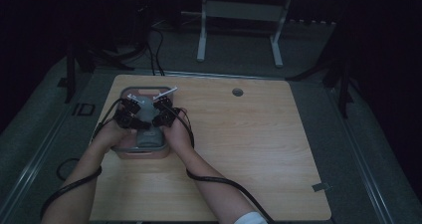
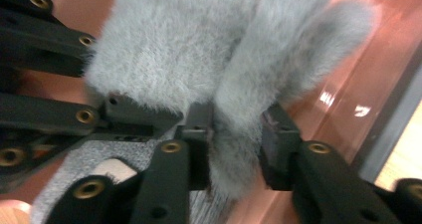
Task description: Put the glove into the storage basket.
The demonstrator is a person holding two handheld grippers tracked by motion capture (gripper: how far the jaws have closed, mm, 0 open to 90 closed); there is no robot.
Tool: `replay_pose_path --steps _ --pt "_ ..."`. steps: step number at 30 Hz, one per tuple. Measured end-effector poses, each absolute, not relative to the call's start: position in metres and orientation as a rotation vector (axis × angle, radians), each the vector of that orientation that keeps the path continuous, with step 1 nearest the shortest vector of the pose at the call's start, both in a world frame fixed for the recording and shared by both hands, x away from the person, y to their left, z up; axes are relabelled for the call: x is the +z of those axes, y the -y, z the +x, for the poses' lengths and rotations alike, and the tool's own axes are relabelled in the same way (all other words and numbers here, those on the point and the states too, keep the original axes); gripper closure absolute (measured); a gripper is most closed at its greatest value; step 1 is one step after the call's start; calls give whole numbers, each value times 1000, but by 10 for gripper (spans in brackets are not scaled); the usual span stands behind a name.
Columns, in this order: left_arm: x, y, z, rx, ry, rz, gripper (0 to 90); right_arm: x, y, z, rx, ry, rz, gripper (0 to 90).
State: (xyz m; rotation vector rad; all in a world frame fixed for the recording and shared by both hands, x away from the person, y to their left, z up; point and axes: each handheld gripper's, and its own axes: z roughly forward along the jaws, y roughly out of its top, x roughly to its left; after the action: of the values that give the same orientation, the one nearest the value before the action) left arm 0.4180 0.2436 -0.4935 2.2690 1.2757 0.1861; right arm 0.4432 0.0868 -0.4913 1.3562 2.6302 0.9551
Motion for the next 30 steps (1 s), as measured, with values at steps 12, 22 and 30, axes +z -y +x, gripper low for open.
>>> replay_pose_path --steps 12,22,30 --pt "-491 -243 420 290 -1379 2261 371 -458 -71 436 1138 -2599 1272 421" --pt "-469 -261 402 356 -1331 2112 248 -450 -38 436 1274 -2641 1224 205" --pt "-465 -259 384 426 -1259 2047 161 -441 -9 432 1309 -2609 1195 231"
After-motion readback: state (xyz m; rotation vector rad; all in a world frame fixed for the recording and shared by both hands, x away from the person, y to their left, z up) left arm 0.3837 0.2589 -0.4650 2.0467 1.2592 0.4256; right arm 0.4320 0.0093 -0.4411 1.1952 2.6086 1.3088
